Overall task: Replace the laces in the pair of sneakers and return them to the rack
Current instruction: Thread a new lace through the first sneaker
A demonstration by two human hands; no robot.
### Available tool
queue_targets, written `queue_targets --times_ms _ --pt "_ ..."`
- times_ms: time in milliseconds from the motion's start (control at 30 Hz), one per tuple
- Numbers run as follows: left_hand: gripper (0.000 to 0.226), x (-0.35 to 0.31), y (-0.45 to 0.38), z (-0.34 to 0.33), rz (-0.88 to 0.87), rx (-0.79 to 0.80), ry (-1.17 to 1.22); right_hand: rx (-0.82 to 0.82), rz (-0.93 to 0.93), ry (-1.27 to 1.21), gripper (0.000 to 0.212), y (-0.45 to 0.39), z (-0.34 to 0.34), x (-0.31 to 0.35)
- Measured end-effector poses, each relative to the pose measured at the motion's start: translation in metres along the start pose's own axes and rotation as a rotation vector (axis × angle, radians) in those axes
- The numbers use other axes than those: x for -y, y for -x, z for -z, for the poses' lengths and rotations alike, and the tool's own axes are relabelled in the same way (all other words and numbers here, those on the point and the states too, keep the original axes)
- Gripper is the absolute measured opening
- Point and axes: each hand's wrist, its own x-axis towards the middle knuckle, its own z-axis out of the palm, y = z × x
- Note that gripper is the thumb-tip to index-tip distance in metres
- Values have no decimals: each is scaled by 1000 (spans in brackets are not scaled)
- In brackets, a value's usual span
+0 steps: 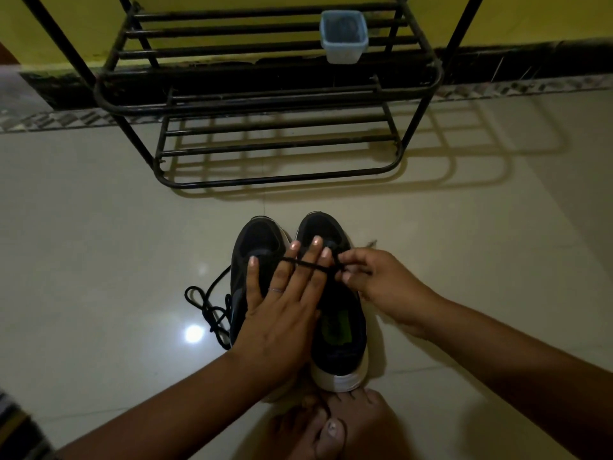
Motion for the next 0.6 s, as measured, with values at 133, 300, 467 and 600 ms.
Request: queue_targets --times_ms 133,300,467,600 --pt "73 8 -14 4 -106 0 1 131 107 88 17 4 -5 3" --pt "35 10 -25 13 24 61 198 -3 207 220 12 4 -1 4" --pt "27 10 -27 25 173 229 903 -27 268 208 13 4 9 11" --pt "2 11 -33 21 240 259 861 37 301 220 14 7 11 12"
